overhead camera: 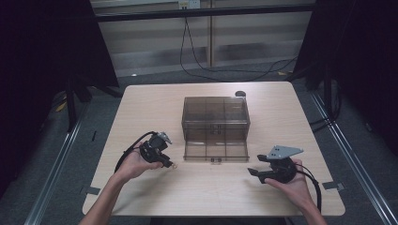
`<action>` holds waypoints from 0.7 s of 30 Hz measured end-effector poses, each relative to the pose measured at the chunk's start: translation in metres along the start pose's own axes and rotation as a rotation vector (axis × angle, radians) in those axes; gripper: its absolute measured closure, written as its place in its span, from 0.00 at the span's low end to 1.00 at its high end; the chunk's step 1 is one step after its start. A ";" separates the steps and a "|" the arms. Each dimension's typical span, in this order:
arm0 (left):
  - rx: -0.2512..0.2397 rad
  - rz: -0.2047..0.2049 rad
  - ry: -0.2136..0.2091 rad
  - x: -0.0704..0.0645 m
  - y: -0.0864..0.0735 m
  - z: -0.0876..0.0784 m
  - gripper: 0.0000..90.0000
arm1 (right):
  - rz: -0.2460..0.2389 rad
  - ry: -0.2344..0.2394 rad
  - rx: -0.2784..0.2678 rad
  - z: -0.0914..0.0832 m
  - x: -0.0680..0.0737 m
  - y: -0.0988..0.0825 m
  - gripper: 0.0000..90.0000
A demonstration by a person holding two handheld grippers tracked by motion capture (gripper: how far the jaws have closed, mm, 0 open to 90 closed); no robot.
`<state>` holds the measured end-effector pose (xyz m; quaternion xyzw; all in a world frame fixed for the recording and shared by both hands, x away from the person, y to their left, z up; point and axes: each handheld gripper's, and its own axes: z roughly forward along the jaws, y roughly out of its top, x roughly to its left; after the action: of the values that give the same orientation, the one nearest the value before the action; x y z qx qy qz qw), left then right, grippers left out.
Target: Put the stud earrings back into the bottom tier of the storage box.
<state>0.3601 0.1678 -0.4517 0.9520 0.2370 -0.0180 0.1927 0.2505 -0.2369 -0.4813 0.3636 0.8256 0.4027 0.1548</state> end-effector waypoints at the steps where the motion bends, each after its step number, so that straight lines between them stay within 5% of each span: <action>1: -0.005 -0.007 -0.005 0.000 0.001 0.001 0.80 | 0.000 0.001 0.000 0.000 0.000 0.000 0.38; 21: 0.109 0.044 -0.022 0.001 0.020 0.014 0.85 | -0.005 0.001 0.003 0.000 0.000 0.000 0.38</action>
<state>0.3707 0.1467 -0.4573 0.9658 0.2128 -0.0370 0.1433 0.2505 -0.2372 -0.4814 0.3615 0.8273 0.4012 0.1547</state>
